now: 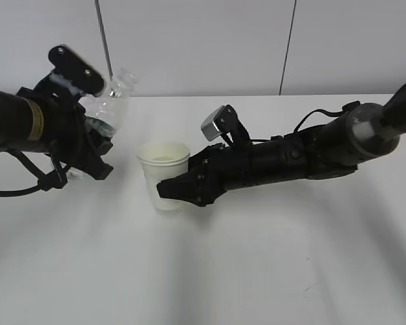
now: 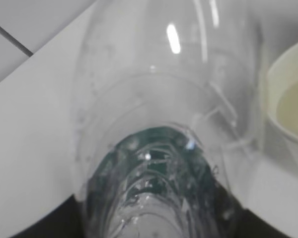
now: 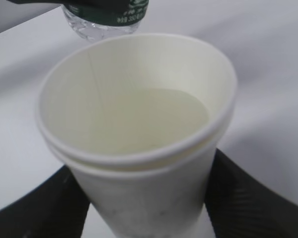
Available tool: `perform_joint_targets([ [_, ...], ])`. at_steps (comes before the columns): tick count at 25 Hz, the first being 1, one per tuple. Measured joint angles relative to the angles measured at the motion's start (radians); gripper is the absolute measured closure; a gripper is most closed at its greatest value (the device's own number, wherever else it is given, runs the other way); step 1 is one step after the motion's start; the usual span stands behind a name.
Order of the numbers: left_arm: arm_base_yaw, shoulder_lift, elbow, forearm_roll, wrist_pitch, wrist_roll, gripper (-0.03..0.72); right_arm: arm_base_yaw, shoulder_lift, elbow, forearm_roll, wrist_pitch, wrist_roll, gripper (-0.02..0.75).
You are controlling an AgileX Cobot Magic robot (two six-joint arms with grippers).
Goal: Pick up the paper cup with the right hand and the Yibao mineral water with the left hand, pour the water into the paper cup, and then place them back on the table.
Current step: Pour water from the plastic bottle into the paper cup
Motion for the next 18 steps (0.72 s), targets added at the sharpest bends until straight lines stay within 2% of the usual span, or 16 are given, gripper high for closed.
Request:
perform_joint_targets([
  [10, 0.100, 0.013, 0.000, -0.150, -0.221, -0.007, 0.386, -0.080, 0.000, 0.000, 0.049, -0.017, 0.000, 0.217],
  [18, 0.172, 0.145, 0.000, -0.235, -0.486, -0.010, 0.386, -0.133, 0.000, 0.000, 0.080, -0.021, -0.006, 0.217],
])
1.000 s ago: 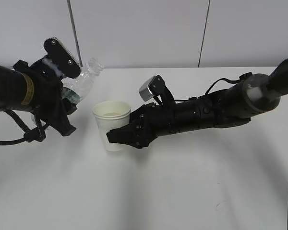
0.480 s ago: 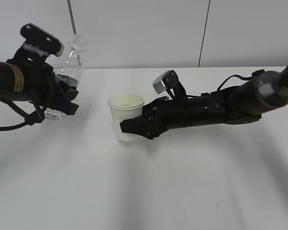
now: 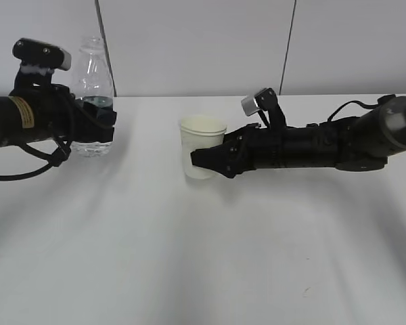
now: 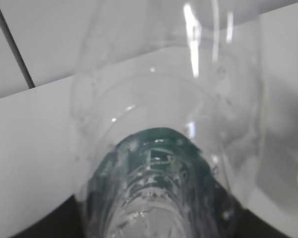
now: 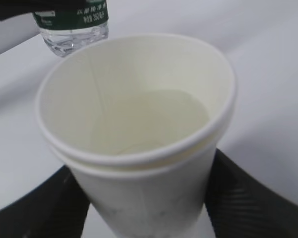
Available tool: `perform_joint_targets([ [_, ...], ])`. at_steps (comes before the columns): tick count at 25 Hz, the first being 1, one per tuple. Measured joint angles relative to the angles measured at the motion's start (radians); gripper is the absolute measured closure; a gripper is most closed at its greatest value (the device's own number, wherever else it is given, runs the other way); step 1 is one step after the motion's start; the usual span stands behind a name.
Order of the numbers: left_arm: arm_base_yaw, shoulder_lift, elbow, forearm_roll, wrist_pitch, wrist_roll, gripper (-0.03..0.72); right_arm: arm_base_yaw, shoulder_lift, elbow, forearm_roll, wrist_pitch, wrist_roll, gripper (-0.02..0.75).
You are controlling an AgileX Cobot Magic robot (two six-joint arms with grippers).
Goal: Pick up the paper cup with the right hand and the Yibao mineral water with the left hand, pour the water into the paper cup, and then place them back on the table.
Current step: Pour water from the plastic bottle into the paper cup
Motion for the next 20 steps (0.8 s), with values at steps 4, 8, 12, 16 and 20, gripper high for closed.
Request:
perform_joint_targets([
  [4, 0.047, 0.078, 0.000, -0.009, -0.143, 0.000, 0.386, -0.033, 0.000, 0.000, 0.062, -0.002, -0.031, 0.217],
  [8, 0.092, 0.157, 0.000, -0.035, -0.264, 0.018, 0.386, -0.054, 0.000, 0.000, 0.159, -0.002, -0.097, 0.217],
  [12, 0.115, 0.220, -0.002, -0.079, -0.352, 0.059, 0.386, -0.060, 0.000, 0.000, 0.256, 0.005, -0.183, 0.217],
  [16, 0.117, 0.254, -0.005, -0.122, -0.399, 0.107, 0.386, -0.060, 0.000, 0.000, 0.355, 0.071, -0.278, 0.217],
  [20, 0.117, 0.275, -0.008, -0.138, -0.424, 0.135, 0.386, -0.060, 0.000, 0.000, 0.468, 0.115, -0.351, 0.217],
])
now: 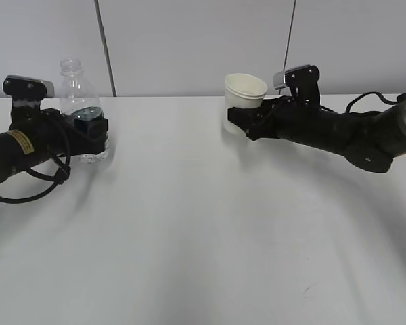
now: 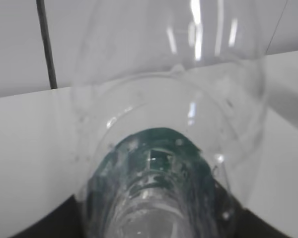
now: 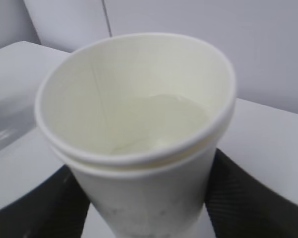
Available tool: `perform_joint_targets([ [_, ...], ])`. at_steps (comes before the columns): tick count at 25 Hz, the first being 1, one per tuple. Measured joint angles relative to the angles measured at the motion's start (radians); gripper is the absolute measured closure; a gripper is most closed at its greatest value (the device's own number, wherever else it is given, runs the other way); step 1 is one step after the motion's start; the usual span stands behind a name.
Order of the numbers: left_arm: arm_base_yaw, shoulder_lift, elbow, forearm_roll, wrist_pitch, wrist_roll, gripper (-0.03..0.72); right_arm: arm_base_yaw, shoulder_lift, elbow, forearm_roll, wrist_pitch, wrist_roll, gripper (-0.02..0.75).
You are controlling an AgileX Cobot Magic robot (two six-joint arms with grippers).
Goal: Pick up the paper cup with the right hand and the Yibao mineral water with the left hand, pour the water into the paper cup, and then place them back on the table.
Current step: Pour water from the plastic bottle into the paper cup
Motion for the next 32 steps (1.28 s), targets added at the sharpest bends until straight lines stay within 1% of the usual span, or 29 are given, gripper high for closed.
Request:
perform_joint_targets([
  [4, 0.000, 0.024, 0.000, -0.009, -0.024, 0.008, 0.386, 0.000, 0.002, 0.000, 0.091, 0.056, -0.074, 0.217],
  [8, 0.000, 0.028, 0.000, -0.025, -0.035, 0.023, 0.386, 0.000, 0.016, 0.000, 0.188, 0.072, -0.110, 0.218],
  [14, 0.000, 0.028, 0.000, -0.053, -0.037, 0.057, 0.386, 0.000, 0.041, 0.000, 0.244, 0.140, -0.133, 0.218],
  [20, 0.000, 0.051, -0.001, -0.084, -0.045, 0.097, 0.386, -0.001, 0.047, 0.000, 0.295, 0.161, -0.150, 0.218],
  [24, 0.000, 0.078, -0.002, -0.122, -0.097, 0.117, 0.386, -0.001, 0.053, 0.039, 0.330, 0.145, -0.163, 0.218],
  [27, 0.000, 0.106, -0.015, -0.144, -0.114, 0.123, 0.386, -0.001, 0.053, 0.086, 0.385, 0.078, -0.206, 0.218],
  [32, 0.000, 0.133, -0.041, -0.142, -0.116, 0.124, 0.386, -0.001, 0.053, 0.118, 0.418, 0.036, -0.249, 0.218],
])
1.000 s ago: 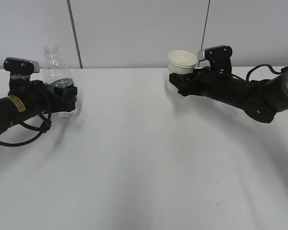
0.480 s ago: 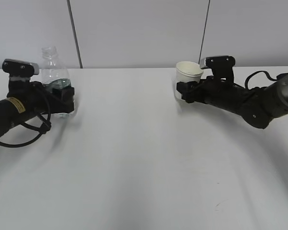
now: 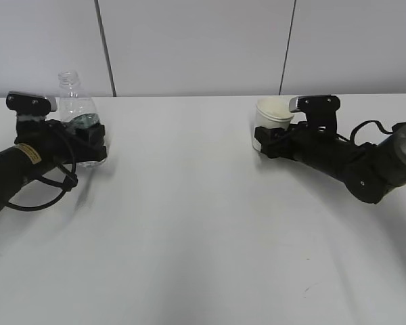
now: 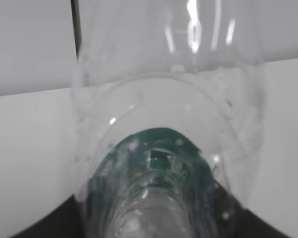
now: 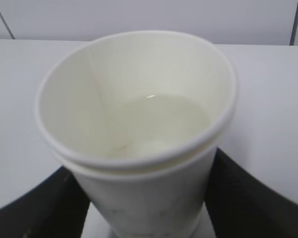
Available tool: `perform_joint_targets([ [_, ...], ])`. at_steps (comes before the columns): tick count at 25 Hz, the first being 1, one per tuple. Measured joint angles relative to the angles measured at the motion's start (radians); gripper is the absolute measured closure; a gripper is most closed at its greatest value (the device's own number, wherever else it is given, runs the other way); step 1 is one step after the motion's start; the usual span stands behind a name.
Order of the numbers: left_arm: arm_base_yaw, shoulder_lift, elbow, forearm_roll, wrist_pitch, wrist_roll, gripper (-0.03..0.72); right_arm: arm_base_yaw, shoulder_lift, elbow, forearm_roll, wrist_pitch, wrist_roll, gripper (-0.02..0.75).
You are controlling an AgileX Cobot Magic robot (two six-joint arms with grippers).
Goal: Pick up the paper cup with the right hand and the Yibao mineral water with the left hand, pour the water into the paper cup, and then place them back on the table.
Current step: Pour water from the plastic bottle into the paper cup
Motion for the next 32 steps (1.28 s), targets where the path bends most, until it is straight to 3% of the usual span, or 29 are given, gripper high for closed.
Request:
perform_joint_targets([
  [8, 0.000, 0.002, 0.000, 0.001, -0.002, 0.003, 0.386, 0.000, 0.000, 0.054, 0.006, -0.084, -0.022, 0.218],
  [32, 0.000, 0.026, -0.020, 0.019, -0.026, 0.033, 0.386, 0.000, 0.000, 0.098, 0.004, -0.141, -0.086, 0.218],
])
